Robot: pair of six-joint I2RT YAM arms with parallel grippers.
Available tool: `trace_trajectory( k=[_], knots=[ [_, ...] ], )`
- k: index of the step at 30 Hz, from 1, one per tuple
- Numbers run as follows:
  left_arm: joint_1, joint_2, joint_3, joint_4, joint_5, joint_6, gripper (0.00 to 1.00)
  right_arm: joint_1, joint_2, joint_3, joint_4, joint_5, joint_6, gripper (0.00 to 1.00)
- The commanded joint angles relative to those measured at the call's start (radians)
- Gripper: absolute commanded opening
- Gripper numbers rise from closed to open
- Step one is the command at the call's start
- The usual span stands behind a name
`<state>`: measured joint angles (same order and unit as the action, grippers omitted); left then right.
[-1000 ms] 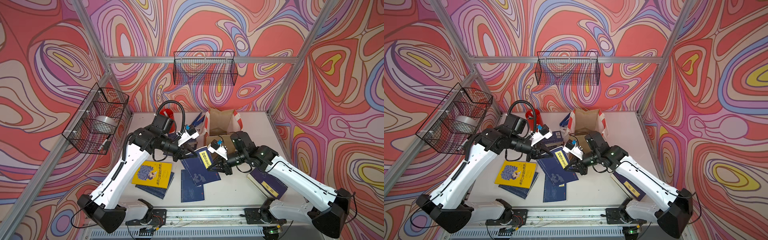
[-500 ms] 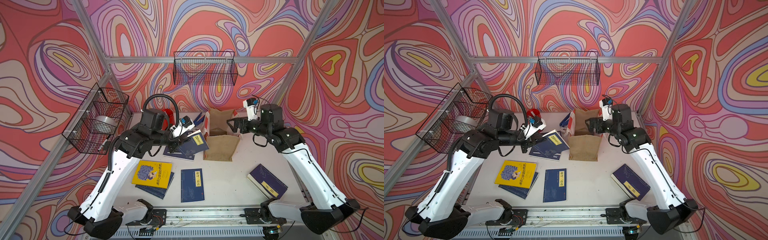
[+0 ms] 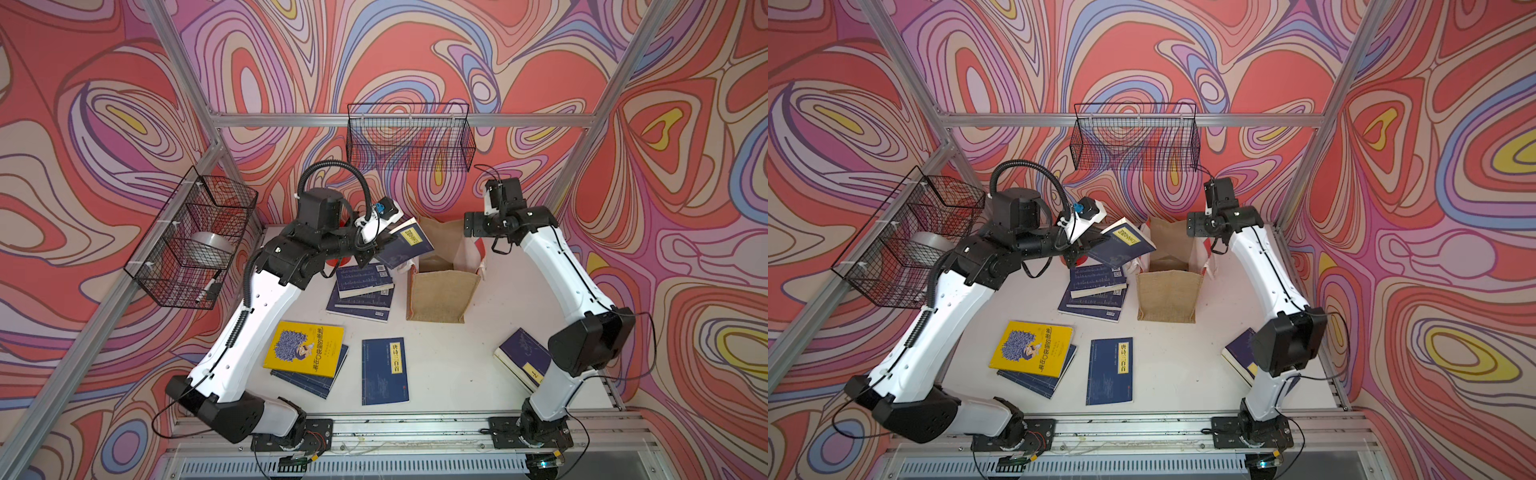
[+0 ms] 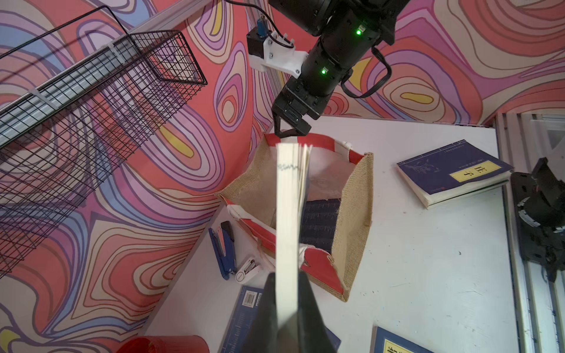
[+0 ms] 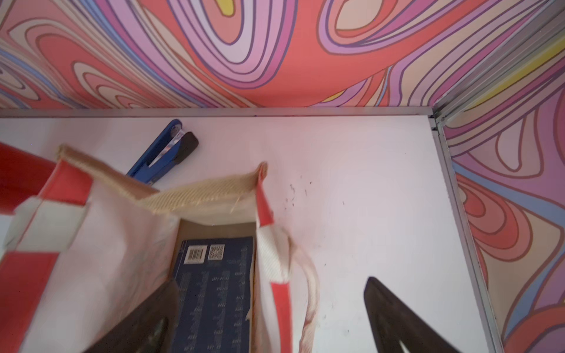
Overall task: Put the books into the canvas bag
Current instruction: Pick up the canvas bag from the center of the board.
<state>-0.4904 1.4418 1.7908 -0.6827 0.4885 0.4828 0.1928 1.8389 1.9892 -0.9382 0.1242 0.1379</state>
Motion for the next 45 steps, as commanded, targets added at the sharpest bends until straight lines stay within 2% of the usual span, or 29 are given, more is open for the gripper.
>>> trace_trajectory(
  k=[1, 6, 12, 15, 18, 20, 23, 27, 30, 34, 37, 45],
  knots=[
    [0.004, 0.003, 0.022, 0.155, 0.026, -0.025, 0.00, -0.052, 0.115, 0.120, -0.065, -0.098, -0.059, 0.90],
    [0.003, 0.047, 0.064, 0.161, 0.017, -0.021, 0.00, -0.093, 0.167, 0.149, -0.066, -0.237, -0.094, 0.76],
    [0.004, 0.134, 0.148, 0.187, 0.059, -0.039, 0.00, -0.103, 0.213, 0.168, -0.059, -0.325, -0.103, 0.57],
    [0.002, 0.194, 0.186, 0.202, 0.095, -0.068, 0.00, -0.104, 0.226, 0.167, -0.035, -0.375, -0.105, 0.42],
    [0.000, 0.238, 0.193, 0.232, 0.120, -0.100, 0.00, -0.104, 0.217, 0.146, -0.003, -0.401, -0.105, 0.14],
    [-0.003, 0.259, 0.193, 0.246, 0.131, -0.109, 0.00, -0.104, 0.216, 0.143, -0.004, -0.410, -0.113, 0.02],
    [-0.005, 0.286, 0.195, 0.252, 0.150, -0.112, 0.00, -0.104, 0.193, 0.114, 0.019, -0.438, -0.122, 0.00],
    [-0.022, 0.301, 0.199, 0.240, 0.160, -0.105, 0.00, -0.104, 0.092, -0.026, 0.153, -0.492, -0.134, 0.00],
    [-0.039, 0.292, 0.199, 0.207, 0.156, -0.081, 0.00, -0.103, 0.007, -0.126, 0.252, -0.534, -0.137, 0.00],
    [-0.056, 0.261, 0.184, 0.153, 0.171, -0.047, 0.00, -0.104, -0.051, -0.170, 0.290, -0.548, -0.129, 0.00],
    [-0.068, 0.218, 0.137, 0.157, 0.181, -0.038, 0.00, -0.103, -0.061, -0.171, 0.284, -0.561, -0.130, 0.00],
    [-0.103, 0.138, -0.048, 0.285, 0.061, -0.046, 0.00, -0.100, -0.168, -0.248, 0.323, -0.651, -0.152, 0.00]
  ],
)
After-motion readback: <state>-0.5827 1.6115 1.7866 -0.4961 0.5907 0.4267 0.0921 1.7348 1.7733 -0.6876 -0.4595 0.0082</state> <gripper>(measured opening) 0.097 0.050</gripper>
